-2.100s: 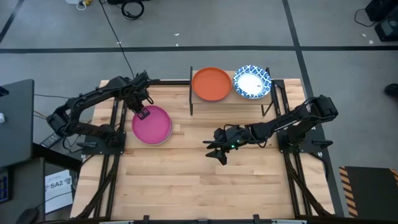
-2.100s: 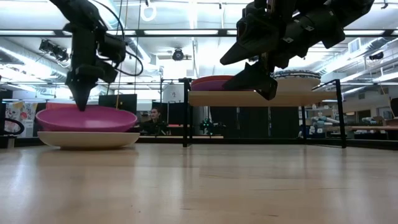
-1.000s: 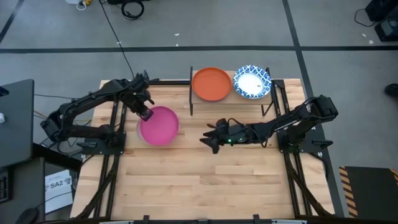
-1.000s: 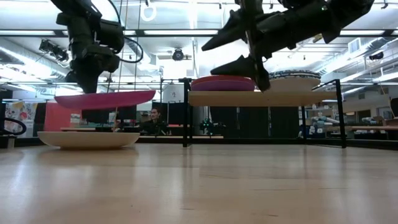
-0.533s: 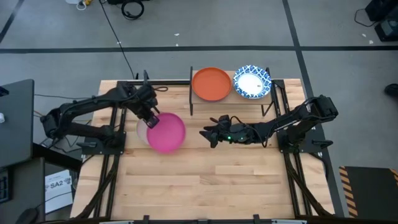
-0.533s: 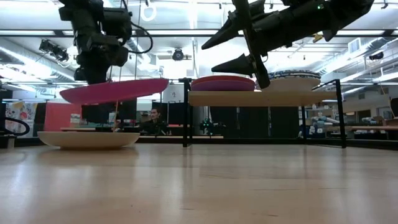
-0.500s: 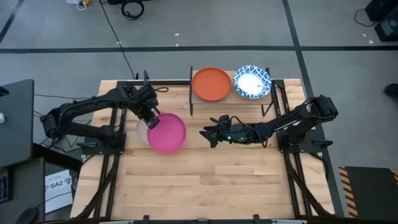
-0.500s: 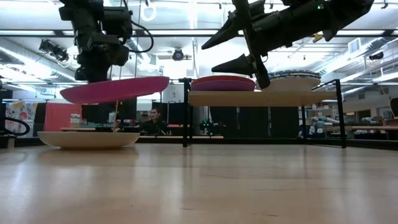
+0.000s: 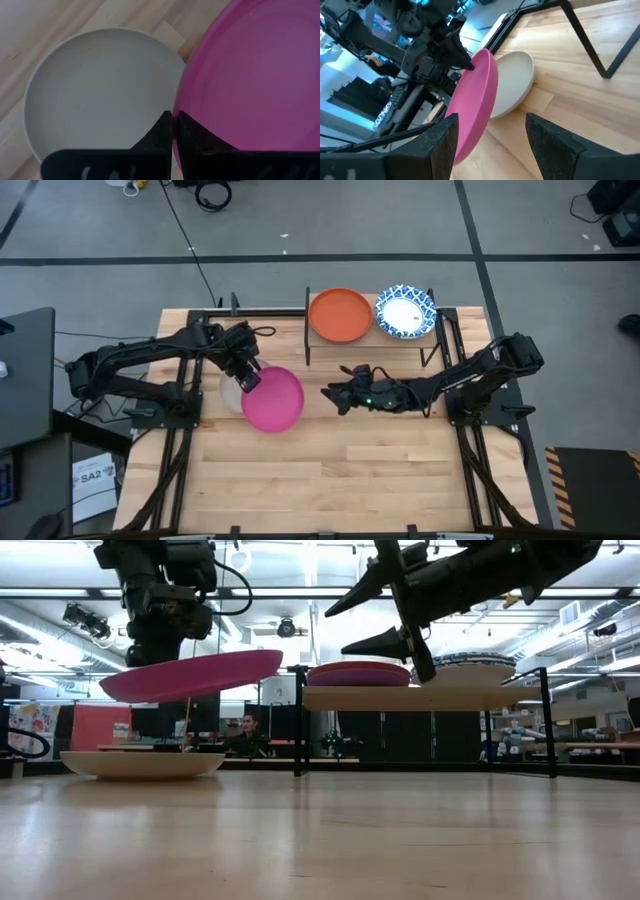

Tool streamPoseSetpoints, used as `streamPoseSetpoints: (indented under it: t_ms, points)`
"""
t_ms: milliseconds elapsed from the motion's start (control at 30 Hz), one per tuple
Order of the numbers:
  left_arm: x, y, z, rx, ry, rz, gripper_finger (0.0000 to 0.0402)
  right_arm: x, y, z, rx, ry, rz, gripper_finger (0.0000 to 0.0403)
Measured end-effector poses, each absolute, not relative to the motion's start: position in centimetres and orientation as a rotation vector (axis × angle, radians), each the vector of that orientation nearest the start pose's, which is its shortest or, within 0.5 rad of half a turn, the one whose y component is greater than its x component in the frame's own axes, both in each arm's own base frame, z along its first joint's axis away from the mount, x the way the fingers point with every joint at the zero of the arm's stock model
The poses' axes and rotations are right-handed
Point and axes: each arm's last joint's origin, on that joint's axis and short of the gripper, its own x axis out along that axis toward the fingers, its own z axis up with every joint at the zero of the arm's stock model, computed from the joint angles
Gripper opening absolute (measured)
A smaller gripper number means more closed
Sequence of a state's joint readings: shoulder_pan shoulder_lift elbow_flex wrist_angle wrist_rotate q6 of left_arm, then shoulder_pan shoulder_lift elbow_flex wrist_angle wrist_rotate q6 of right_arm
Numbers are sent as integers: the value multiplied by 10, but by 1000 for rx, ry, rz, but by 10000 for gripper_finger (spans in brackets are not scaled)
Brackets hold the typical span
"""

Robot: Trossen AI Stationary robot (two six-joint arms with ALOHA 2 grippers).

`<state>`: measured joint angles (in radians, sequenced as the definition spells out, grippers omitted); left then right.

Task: Place and stack plates onto a shelf
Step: Stack the pink plate on top of the orange plate on the shelf

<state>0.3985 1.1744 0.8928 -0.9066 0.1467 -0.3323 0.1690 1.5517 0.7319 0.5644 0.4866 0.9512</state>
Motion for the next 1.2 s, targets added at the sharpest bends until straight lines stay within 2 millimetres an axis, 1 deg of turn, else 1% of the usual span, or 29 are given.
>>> streamPoseSetpoints:
  t_ms: [167,300,367,433,567,667,767,933,1200]
  points:
    - [192,76,247,-611,1109,417,14,314,46,209,862,44,-389,236]
    - [192,76,247,-611,1109,417,14,320,51,218,849,33,-368,236]
    - [192,76,247,-611,1109,417,14,328,54,220,828,35,-362,236]
    - [192,76,247,-611,1108,417,14,342,58,219,810,40,-357,236]
    - [192,76,247,-610,1105,416,14,367,63,210,770,67,-365,236]
    - [192,76,247,-609,1105,415,14,382,62,204,742,78,-380,235]
    - [192,76,247,-609,1107,416,14,392,59,199,731,88,-397,231]
    - [192,76,247,-608,1107,417,14,394,55,195,717,97,-439,218]
    - [192,76,247,-609,1105,414,14,392,53,203,639,81,-454,202]
